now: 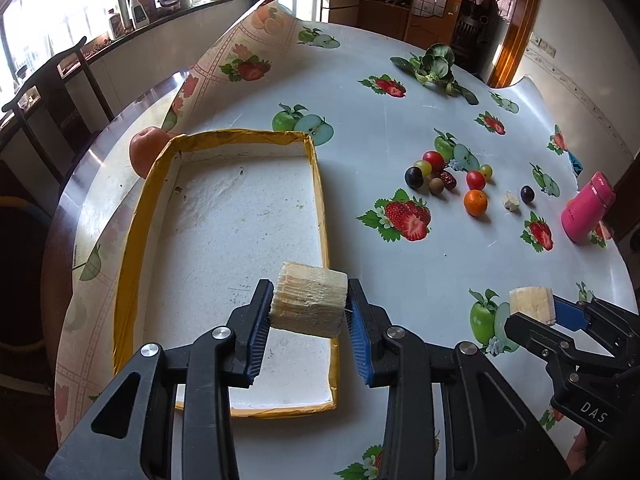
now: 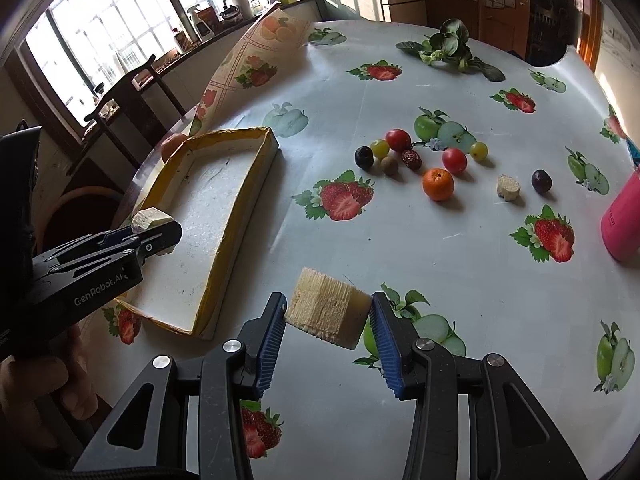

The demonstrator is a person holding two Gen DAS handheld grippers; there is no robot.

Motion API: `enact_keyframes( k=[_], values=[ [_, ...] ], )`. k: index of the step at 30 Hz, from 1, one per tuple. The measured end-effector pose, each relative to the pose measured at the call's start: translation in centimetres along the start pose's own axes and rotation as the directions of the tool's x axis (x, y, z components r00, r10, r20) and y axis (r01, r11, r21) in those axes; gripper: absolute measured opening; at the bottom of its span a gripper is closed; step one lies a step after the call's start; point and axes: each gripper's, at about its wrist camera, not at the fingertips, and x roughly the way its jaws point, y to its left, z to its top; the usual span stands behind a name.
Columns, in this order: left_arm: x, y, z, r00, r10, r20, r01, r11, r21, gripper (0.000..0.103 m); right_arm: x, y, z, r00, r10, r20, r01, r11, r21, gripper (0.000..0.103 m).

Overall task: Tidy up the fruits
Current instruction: 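Carry the banana slice and beige cube over the yellow-rimmed tray with both tools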

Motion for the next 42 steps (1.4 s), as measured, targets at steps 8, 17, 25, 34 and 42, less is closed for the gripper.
enact_keyframes(
  k=[8, 17, 25, 34, 42],
  values=[
    [-0.2, 2.1, -0.5, 1.000, 0.017, -0.001, -0.017, 1.000, -0.024, 0.034, 0.4, 2.4, 0.1, 1.000, 0.025, -0.006, -0.025, 0.999, -0.034, 0.044],
    [0.1, 3.7, -1.0, 1.000, 0.022, -0.014, -0.023, 0.999, -0.042, 0.034, 1.1, 4.4, 0.3, 0.999, 0.046, -0.021, -0.047, 0.997, -0.058, 0.044],
    [0.7, 5.7, -1.7, 0.999, 0.035, -0.033, -0.037, 0.997, -0.066, 0.034, 2.3, 7.2, 0.6, 0.996, 0.079, -0.041, -0.083, 0.991, -0.103, 0.044],
    [1.7, 8.3, -2.7, 0.997, 0.048, -0.067, -0.054, 0.994, -0.094, 0.034, 4.2, 11.1, 1.1, 0.990, 0.120, -0.072, -0.131, 0.977, -0.170, 0.044],
    [3.5, 9.9, -3.5, 0.993, 0.038, -0.111, -0.050, 0.994, -0.101, 0.034, 6.7, 14.2, 1.2, 0.981, 0.156, -0.119, -0.180, 0.956, -0.233, 0.044]
  ],
)
